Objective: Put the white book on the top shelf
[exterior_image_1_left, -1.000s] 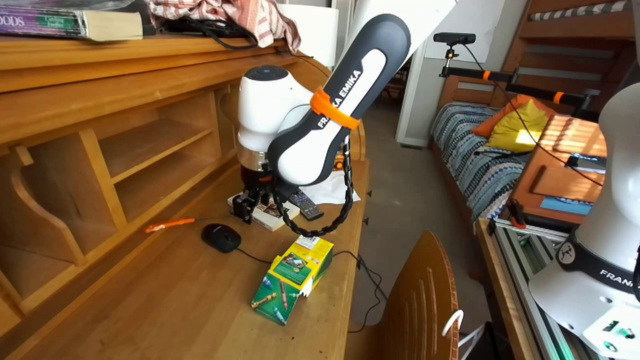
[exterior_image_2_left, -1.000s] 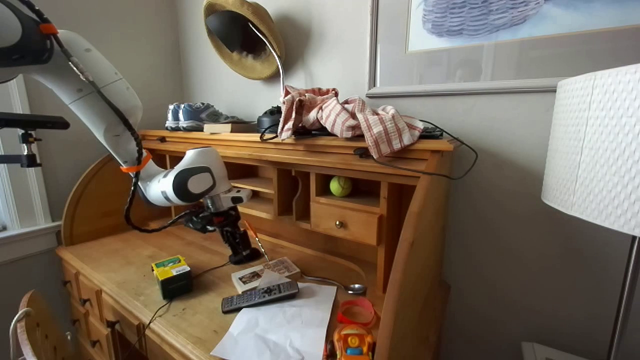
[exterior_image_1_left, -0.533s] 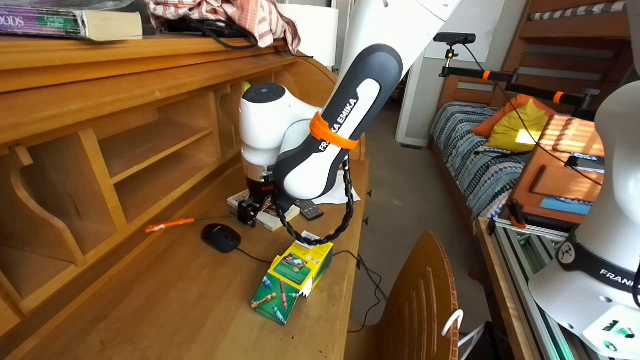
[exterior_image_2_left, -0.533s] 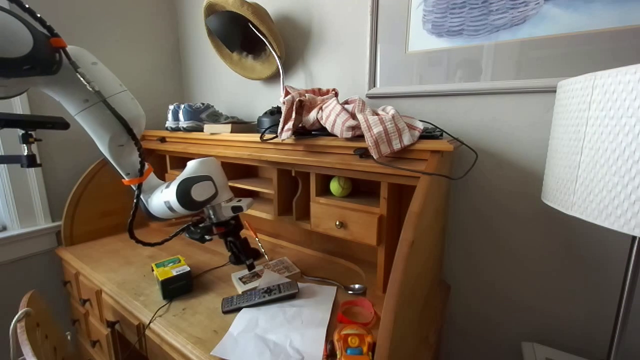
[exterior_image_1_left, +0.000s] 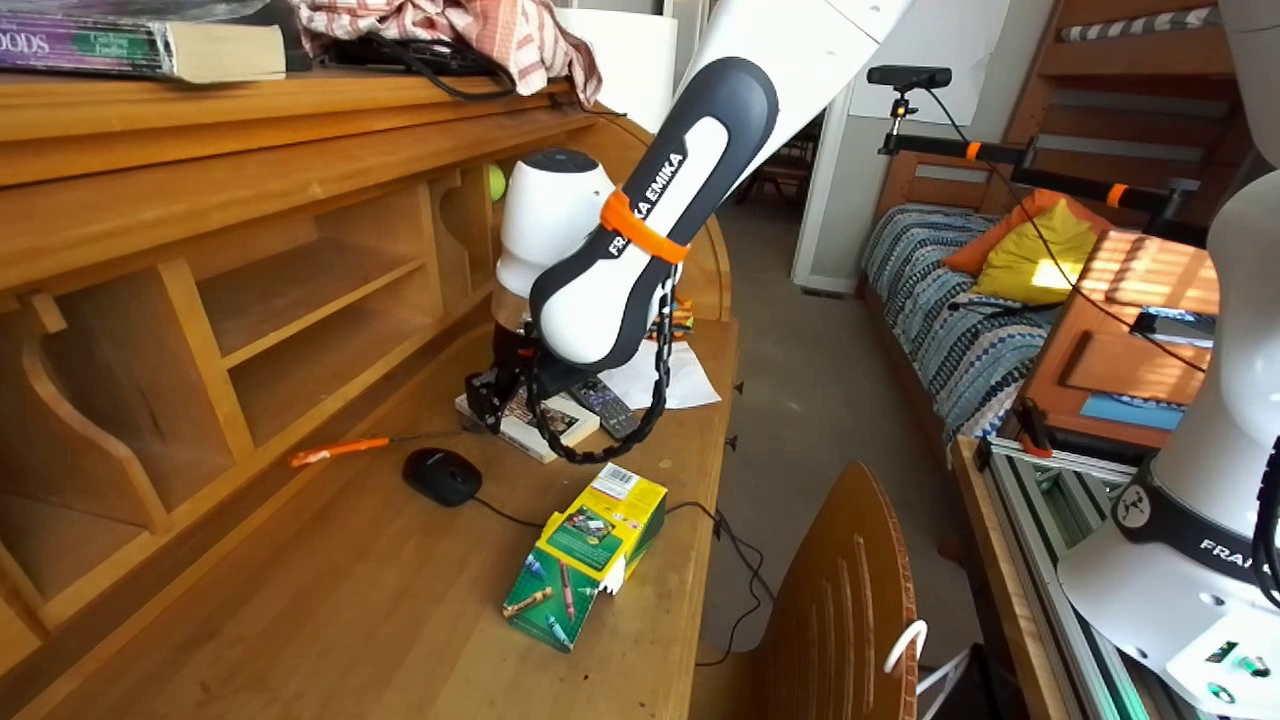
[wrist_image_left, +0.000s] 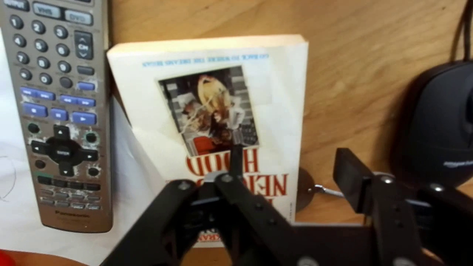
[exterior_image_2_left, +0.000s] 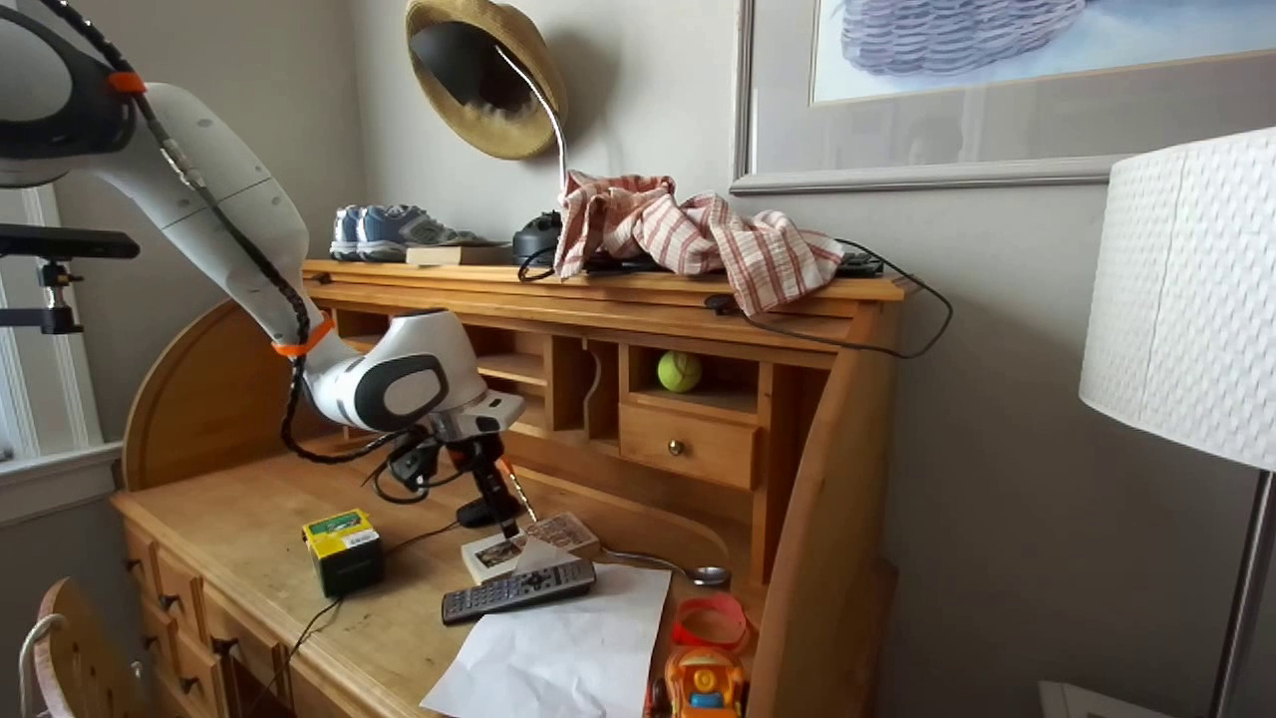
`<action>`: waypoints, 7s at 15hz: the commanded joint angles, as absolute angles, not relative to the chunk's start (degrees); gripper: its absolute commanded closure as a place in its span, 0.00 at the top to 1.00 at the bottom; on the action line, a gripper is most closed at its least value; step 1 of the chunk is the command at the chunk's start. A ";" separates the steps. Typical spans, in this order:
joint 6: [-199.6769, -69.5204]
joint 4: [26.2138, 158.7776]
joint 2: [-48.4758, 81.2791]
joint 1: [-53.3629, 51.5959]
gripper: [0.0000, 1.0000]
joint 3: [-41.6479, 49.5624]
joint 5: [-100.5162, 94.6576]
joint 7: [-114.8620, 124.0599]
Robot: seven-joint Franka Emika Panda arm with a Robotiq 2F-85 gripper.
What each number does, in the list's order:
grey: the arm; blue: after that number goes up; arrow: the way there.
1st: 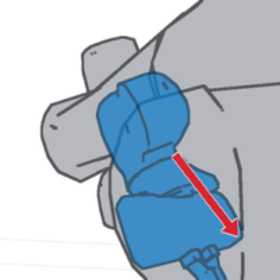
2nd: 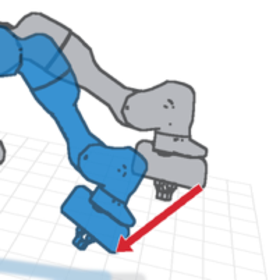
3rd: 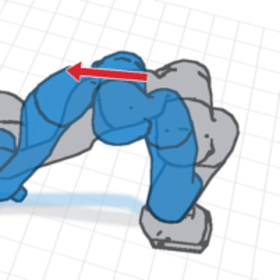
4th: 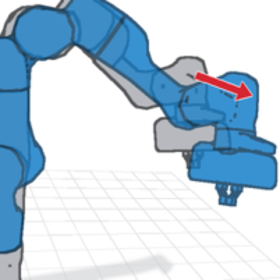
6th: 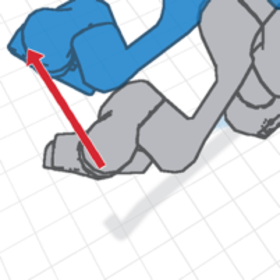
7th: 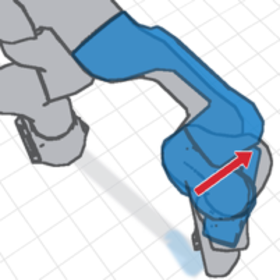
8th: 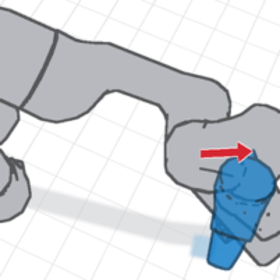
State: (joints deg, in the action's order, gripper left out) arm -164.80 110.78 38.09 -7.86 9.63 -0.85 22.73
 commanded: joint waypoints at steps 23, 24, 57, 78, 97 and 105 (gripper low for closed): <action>-167.69 104.15 42.46 0.83 1.00 4.69 4.66 9.10; -167.64 104.33 42.39 0.92 1.00 4.25 4.44 8.44; -138.94 119.95 31.67 -3.53 1.00 7.21 -8.68 6.64; -141.74 121.30 24.79 -0.39 1.00 4.40 -4.50 4.92; -125.86 107.42 34.11 11.06 1.00 -0.72 4.15 -17.07; -127.48 110.77 31.69 11.60 1.00 -1.18 -2.20 -34.58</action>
State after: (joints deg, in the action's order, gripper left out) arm -124.36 107.39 33.14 11.60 -0.31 0.28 -30.78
